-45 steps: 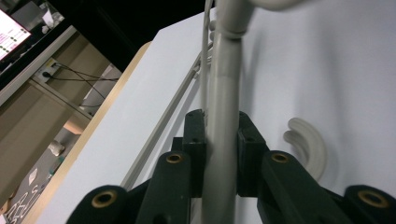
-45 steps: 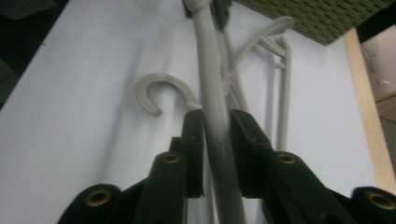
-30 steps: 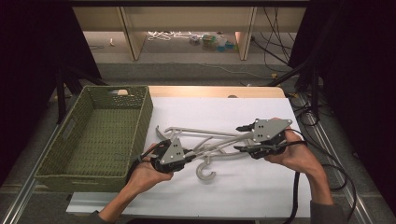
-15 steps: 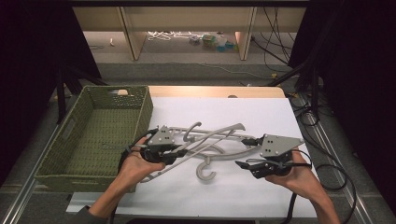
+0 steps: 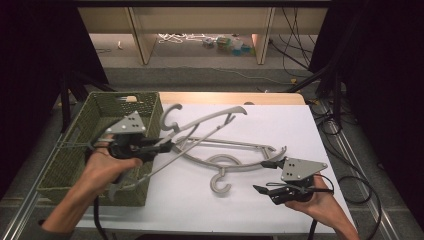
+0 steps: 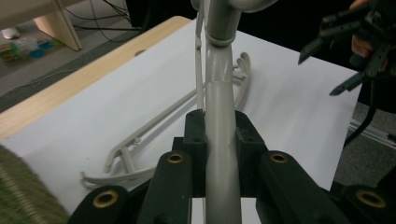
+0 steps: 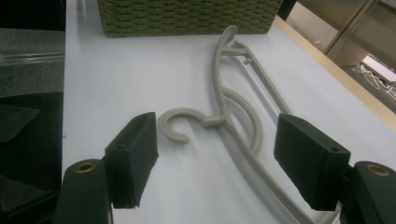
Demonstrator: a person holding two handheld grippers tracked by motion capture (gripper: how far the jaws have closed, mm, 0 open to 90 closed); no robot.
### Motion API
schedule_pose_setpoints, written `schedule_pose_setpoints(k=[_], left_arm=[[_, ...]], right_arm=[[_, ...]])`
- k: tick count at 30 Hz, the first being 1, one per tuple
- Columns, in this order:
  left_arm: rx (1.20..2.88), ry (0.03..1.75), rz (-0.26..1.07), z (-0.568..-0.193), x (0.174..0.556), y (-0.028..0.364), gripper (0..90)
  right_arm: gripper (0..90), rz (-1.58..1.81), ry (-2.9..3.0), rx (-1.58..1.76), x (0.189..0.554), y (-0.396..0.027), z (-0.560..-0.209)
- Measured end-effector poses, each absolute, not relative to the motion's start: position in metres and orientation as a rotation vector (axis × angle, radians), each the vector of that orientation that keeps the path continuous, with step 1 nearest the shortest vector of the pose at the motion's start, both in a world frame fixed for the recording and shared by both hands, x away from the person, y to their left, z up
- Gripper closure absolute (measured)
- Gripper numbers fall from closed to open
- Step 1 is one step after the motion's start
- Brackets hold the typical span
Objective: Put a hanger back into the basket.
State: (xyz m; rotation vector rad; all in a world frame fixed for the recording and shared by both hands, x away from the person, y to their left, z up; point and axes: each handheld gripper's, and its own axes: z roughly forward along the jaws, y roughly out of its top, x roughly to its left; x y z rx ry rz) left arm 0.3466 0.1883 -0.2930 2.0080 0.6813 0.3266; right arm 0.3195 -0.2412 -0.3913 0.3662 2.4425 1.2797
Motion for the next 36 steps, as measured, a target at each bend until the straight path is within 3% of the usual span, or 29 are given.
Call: schedule_pose_setpoints(k=[20, 36], left_arm=[[1.96, 0.977, 0.545, -0.289, 0.384, 0.302, 79.1], [1.994, 1.116, 0.577, -0.312, 0.406, 0.353, 79.0]], right_arm=[[24.0, 1.297, 2.45, 0.386, 0.325, -0.231, -0.41], [24.2, 1.292, 2.472, 0.392, 0.326, -0.231, -0.415]])
